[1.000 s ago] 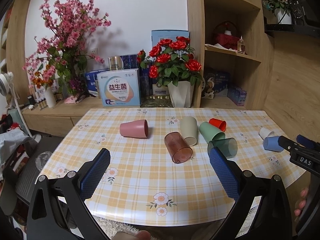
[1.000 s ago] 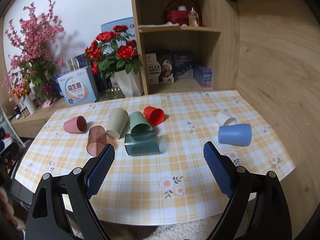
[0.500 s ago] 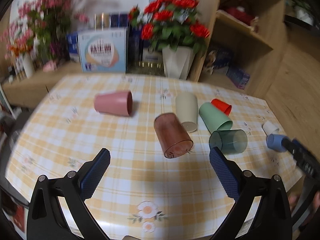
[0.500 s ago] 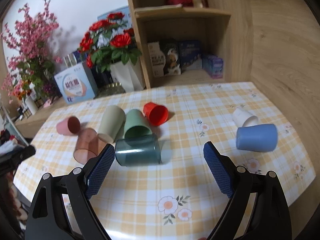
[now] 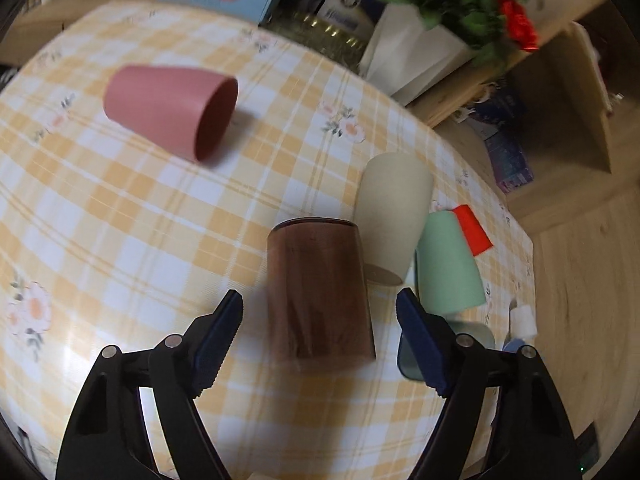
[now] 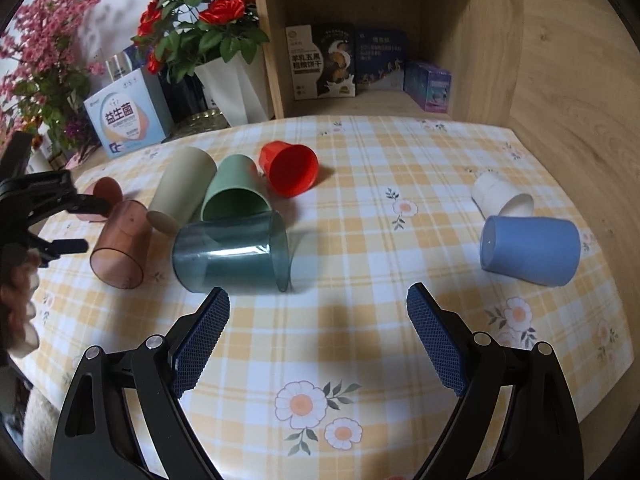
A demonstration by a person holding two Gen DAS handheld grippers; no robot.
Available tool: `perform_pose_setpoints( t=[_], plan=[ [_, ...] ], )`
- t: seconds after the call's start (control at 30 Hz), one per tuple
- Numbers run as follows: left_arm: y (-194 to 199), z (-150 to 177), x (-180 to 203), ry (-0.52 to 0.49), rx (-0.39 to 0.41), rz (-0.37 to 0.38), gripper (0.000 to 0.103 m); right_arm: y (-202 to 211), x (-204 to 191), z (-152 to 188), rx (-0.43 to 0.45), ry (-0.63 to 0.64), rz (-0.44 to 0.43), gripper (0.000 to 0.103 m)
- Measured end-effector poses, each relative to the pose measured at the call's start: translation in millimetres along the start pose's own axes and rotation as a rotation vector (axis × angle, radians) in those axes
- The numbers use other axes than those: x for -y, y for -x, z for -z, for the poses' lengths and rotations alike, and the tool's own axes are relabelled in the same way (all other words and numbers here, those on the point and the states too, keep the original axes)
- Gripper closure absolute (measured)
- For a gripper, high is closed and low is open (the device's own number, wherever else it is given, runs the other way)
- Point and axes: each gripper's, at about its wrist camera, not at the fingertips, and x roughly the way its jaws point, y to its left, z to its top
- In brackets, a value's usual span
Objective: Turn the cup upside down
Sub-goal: 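Move the left tool toward the translucent brown cup lying on its side, then close the left gripper around the body of the brown cup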
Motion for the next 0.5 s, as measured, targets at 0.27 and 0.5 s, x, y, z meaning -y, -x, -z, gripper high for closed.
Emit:
perform_pose_setpoints(
  t=[0.27,0.5],
  plan=[
    [-30.0,-8.4,1.6,0.039,-0.050,-0.023,0.037,-8.6,1.8,0.4,-0.026,-0.011,-0.027,0.016],
    [-47.9,-13.0,-4.1,0.058,-0.098,-0.025,0.037,-12.0,1.3,3.0,-0.045,-0.019,-0.036,0.016]
  ],
)
